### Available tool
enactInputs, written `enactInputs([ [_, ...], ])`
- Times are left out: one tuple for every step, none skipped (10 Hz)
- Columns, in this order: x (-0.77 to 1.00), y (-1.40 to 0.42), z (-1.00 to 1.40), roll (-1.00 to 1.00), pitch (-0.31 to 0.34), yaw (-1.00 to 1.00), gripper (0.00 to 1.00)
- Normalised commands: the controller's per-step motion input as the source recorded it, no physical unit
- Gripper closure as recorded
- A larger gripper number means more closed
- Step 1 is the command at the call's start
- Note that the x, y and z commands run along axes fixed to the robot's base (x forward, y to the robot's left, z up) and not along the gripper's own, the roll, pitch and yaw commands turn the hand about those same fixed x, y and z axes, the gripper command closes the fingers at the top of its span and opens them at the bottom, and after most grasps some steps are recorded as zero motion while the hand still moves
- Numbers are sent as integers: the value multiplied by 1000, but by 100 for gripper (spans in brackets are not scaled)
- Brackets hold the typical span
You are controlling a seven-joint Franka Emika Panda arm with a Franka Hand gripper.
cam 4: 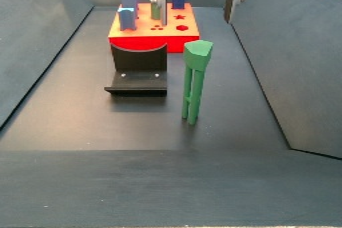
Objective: Pick up the 3 prong object. Move up. Move to above the board. Insert the 3 prong object.
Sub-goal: Pick up the 3 prong object.
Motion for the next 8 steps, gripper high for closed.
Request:
enactInputs([
  [0, 469, -186, -89, 0, 271, 0],
  [-40, 357, -229, -151, -24, 131, 0],
  [-77, 274, -406, -263, -59, 97, 0],
  [0, 149, -371, -369, -40, 271, 0],
  [0, 69, -469, -310, -3, 331, 0],
  [0, 0, -454, -250, 0, 454, 0],
  [0, 0, -389, -167, 0, 531, 0],
  [-43, -34, -240, -10, 0, 377, 0],
])
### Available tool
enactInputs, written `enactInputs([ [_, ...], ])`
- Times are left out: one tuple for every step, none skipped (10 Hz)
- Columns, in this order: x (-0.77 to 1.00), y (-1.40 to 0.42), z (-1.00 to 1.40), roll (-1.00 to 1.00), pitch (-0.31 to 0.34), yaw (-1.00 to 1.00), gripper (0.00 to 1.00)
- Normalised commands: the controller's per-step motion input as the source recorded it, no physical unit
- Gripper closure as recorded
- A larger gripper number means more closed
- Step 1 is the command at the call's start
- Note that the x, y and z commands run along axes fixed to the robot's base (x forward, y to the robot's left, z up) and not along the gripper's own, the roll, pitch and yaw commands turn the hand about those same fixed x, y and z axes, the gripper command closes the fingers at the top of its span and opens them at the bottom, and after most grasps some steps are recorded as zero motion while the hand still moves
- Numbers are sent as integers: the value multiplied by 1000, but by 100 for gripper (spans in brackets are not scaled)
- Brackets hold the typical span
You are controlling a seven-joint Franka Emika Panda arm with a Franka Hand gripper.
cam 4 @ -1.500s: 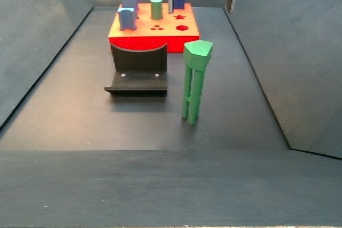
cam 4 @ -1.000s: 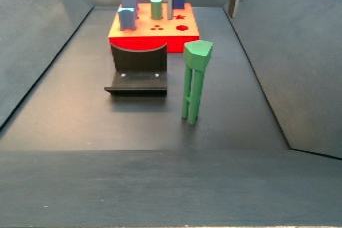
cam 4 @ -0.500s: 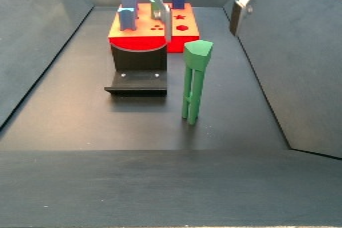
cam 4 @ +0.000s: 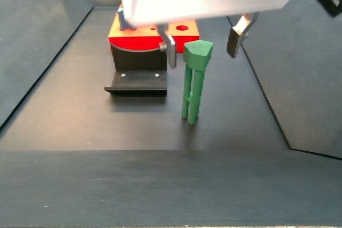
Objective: Pick up the 3 prong object. Move up. Move to above the board. Insert the 3 prong object.
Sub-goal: Pick up the 3 prong object.
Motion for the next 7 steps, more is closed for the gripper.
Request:
enactInputs([
  [0, -3, -89, 114, 26, 329, 0],
  [11, 0, 0, 246, 67, 277, 0],
  [26, -6, 0, 294, 83, 246, 0],
  [6, -29, 0, 317, 66, 240, 0],
  [0, -69, 11, 409, 63, 246, 0],
  [0, -37, 0, 344, 51, 151, 0],
  [-97, 0, -23, 0, -26, 0, 0],
])
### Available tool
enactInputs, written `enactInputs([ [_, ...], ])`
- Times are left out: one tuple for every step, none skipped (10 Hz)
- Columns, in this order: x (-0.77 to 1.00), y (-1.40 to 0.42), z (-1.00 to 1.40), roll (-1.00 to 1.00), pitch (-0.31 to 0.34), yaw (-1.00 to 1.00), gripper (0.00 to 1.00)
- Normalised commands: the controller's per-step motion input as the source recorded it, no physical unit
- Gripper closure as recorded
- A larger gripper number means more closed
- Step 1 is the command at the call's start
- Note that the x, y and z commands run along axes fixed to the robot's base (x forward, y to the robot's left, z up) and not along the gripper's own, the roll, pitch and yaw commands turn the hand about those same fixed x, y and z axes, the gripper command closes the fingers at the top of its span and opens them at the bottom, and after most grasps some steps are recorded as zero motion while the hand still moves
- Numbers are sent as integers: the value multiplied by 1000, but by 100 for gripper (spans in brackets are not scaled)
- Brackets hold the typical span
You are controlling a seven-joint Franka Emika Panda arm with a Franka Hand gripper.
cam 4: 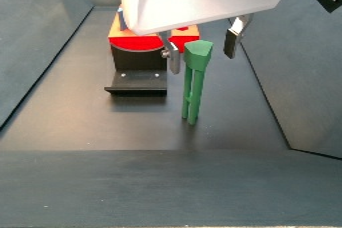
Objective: Pick up the 3 prong object. Move up. Move to above the board. Insert the 3 prong object.
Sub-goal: Pick up the 3 prong object.
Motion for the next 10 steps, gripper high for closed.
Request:
enactInputs([
  [-183, 0, -106, 94, -23, 111, 0],
  [-269, -66, -6, 500, 0, 206, 0],
  [0, 0, 11, 10, 0, 0, 0],
  [0, 0, 0, 0, 0, 0, 0],
  [0, 0, 0, 0, 0, 0, 100],
  [0, 0, 0, 0, 0, 0, 100],
  [0, 0, 0, 0, 0, 0, 100],
  [0, 0, 0, 0, 0, 0, 100],
  [0, 0, 0, 0, 0, 0, 100],
  [0, 0, 0, 0, 0, 0, 100],
])
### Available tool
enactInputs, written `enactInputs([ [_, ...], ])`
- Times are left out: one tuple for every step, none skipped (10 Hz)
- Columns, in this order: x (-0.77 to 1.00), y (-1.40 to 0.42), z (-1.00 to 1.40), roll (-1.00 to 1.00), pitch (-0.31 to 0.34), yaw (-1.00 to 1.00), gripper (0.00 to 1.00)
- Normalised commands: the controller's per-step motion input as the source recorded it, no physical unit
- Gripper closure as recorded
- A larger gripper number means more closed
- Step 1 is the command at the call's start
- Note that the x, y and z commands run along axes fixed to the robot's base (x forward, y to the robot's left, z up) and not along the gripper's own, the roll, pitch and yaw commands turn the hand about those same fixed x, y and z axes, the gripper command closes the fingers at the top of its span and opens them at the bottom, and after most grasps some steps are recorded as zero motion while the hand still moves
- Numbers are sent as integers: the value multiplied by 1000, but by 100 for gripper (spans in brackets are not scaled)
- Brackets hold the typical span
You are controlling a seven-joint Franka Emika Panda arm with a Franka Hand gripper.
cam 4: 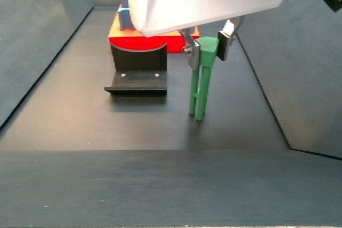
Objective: Pick up the 3 prong object. Move up. Move to above the board. Insert the 3 prong object.
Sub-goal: Pick up the 3 prong object, then move up, then move to above the board.
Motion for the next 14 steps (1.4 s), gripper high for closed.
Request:
enactInputs([
  [0, 0, 0, 0, 0, 0, 100],
  [0, 0, 0, 0, 0, 0, 100],
  [0, 0, 0, 0, 0, 0, 100],
  [0, 0, 0, 0, 0, 0, 100],
  [0, 0, 0, 0, 0, 0, 100],
  [0, 0, 833, 0, 0, 0, 100],
  [-4, 56, 796, 9, 16, 33, 100],
  [-4, 47, 615, 27, 62, 22, 100],
  [8, 27, 393, 50, 92, 13, 100],
  [14, 22, 282, 56, 103, 15, 100],
  [268, -221, 1000, 1, -63, 287, 100],
  [269, -227, 1000, 1, -46, 274, 100],
  [239, -206, 1000, 3, -5, 206, 100],
  [210, -177, 1000, 17, 35, 125, 100],
])
